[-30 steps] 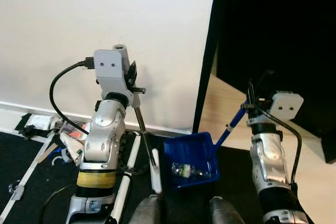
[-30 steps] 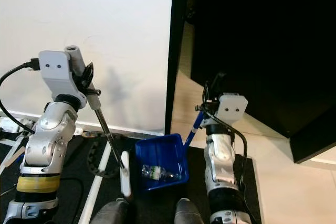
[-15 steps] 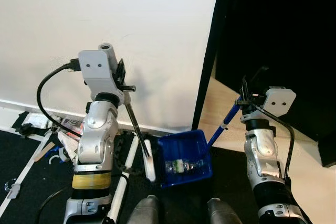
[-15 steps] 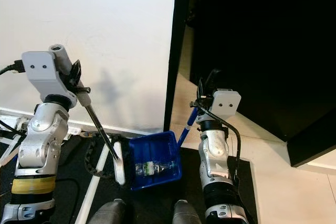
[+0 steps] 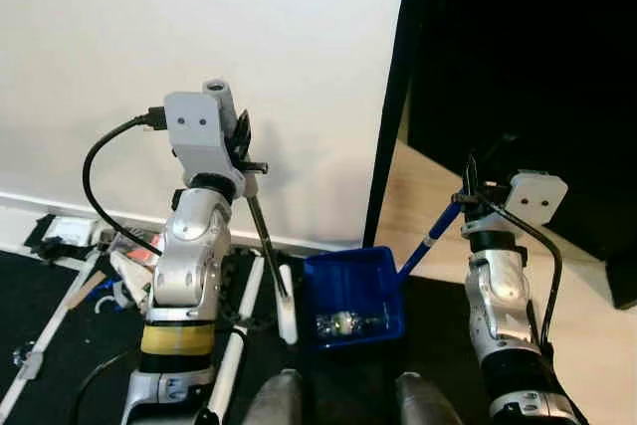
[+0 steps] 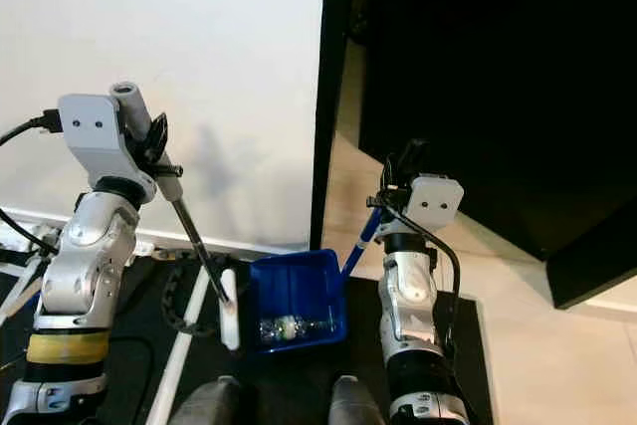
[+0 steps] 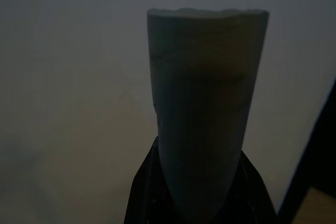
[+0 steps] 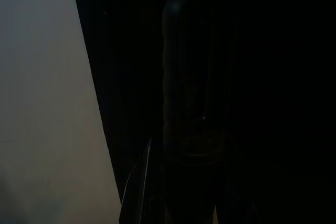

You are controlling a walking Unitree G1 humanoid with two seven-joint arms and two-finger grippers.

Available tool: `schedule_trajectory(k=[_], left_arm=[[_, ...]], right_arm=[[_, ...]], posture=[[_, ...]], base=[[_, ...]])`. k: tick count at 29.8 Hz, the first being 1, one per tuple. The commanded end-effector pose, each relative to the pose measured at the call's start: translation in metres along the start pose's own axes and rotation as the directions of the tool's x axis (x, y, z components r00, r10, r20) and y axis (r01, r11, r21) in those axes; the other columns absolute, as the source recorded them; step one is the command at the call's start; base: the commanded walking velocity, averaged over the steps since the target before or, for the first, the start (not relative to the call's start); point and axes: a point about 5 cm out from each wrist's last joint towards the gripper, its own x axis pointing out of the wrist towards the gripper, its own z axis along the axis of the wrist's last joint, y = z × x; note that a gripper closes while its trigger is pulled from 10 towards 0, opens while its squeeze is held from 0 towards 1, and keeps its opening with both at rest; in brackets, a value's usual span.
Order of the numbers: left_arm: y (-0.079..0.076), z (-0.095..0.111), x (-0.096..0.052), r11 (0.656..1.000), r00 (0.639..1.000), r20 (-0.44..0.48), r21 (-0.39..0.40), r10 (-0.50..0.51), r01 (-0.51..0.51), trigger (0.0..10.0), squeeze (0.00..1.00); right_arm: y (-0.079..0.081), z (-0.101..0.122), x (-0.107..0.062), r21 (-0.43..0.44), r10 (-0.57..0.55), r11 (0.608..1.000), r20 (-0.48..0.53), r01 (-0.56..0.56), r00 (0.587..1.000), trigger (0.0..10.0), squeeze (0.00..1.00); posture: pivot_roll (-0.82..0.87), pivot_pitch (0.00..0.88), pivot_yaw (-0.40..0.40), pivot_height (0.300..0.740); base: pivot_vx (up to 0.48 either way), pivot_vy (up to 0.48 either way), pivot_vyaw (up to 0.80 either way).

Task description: Sweep floor

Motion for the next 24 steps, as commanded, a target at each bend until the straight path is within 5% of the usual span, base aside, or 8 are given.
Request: schedule_trajectory(k=[1, 24], left_arm=[[-0.008, -0.003, 0.002, 1.0, 1.0, -0.001, -0.015, -0.025, 0.025, 10.0, 0.0], [-0.025, -0.014, 0.005, 0.996, 0.995, -0.032, -0.015, -0.091, 0.091, 10.0, 0.0]], right_arm=[[0.005, 0.002, -0.002, 0.014, -0.003, 1.0, 0.027, 0.002, 1.0, 10.0, 0.0], [-0.006, 0.006, -0.002, -0.002, -0.046, 0.999, 0.049, 0.046, 0.998, 10.0, 0.0]], posture=[[0.08, 0.097, 0.073, 0.74], [0.05, 0.088, 0.107, 0.74]], base=[[0.0, 0.0, 0.0], [0.0, 0.0, 0.0]])
